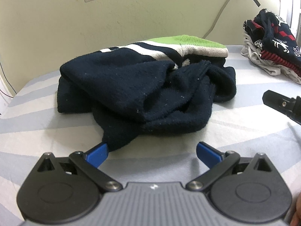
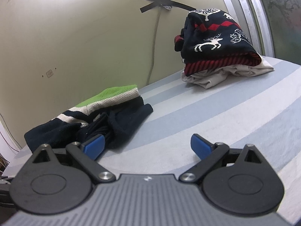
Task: Fold small clothes
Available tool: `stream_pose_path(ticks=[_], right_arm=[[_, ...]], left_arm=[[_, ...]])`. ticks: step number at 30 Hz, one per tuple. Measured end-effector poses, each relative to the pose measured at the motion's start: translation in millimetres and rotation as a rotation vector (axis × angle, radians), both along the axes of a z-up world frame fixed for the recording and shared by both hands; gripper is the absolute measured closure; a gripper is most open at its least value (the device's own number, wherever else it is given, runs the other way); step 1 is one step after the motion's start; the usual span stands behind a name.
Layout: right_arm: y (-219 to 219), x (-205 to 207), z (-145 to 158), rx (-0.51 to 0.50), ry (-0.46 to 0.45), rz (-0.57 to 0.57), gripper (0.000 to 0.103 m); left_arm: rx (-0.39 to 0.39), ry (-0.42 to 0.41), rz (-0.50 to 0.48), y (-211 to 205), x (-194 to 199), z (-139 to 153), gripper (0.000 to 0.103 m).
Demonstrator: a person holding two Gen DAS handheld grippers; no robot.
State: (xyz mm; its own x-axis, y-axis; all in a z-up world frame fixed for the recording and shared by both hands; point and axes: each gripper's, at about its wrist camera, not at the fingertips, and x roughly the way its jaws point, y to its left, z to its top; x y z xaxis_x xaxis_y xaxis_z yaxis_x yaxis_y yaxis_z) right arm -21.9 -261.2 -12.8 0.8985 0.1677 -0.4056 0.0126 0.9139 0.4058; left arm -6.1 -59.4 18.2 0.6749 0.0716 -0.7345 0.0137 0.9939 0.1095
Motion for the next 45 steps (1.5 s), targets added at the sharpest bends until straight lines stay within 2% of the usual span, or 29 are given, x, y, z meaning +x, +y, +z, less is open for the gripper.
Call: stream_pose_path(ticks=[11, 14, 16, 17, 18, 20, 23, 25, 27, 29, 32, 38, 42, 43, 44, 45], right_arm=[[0, 0, 0, 0.003, -0.002, 0.001, 0.004], [0, 0, -1, 0.005, -0.002, 0.001, 0.007], [0, 1, -1, 0.002, 0.003, 0.006, 0.016], [1, 2, -1, 0.001, 0.011, 0.016, 0.025], [0, 3, -2, 0.003, 0.024, 0.032, 0.038], [-1, 8, -4, 0.020, 0.062, 0.069, 0.054], [-8, 17, -5, 0.087, 0.087, 0.155, 0.061], [-7, 23, 1, 0.083, 0.063, 0.208, 0.061], [-4, 31, 12, 0.056, 0.034, 0.243, 0.059], [3, 41, 23, 0.022, 0.006, 0.278, 0.058], [16, 64, 33, -0.023, 0.006, 0.330, 0.052], [38, 115, 35, 0.069, 0.063, 0.399, 0.041], [59, 156, 27, 0.119, 0.121, 0.391, 0.041], [64, 165, 24, 0.144, 0.139, 0.399, 0.046], [66, 170, 24, 0.162, 0.145, 0.416, 0.083], [67, 171, 26, 0.184, 0.146, 0.430, 0.093]], left_arm=[[0.000, 0.009, 0.001, -1, 1, -2, 0.000], [-0.001, 0.009, -0.002, 0, 1, -2, 0.000], [-0.016, 0.004, -0.011, 4, 0, 0, 0.000], [-0.034, -0.007, -0.014, 10, 0, 3, 0.000], [-0.046, -0.024, -0.010, 18, -1, 7, 0.000], [-0.057, -0.068, 0.020, 40, -1, 17, 0.000], [-0.113, -0.095, 0.067, 86, 2, 31, 0.000], [-0.088, -0.122, 0.148, 110, 5, 37, 0.000], [-0.118, -0.140, 0.201, 137, 9, 43, 0.000], [-0.172, -0.136, 0.238, 156, 14, 46, 0.000], [-0.172, -0.139, 0.253, 163, 21, 46, 0.000], [-0.132, -0.131, 0.242, 167, 31, 39, 0.000], [-0.144, -0.113, 0.272, 176, 37, 37, 0.000], [-0.149, -0.108, 0.277, 179, 39, 38, 0.000], [-0.152, -0.104, 0.284, 182, 40, 38, 0.000], [-0.152, -0.104, 0.288, 184, 41, 39, 0.000]])
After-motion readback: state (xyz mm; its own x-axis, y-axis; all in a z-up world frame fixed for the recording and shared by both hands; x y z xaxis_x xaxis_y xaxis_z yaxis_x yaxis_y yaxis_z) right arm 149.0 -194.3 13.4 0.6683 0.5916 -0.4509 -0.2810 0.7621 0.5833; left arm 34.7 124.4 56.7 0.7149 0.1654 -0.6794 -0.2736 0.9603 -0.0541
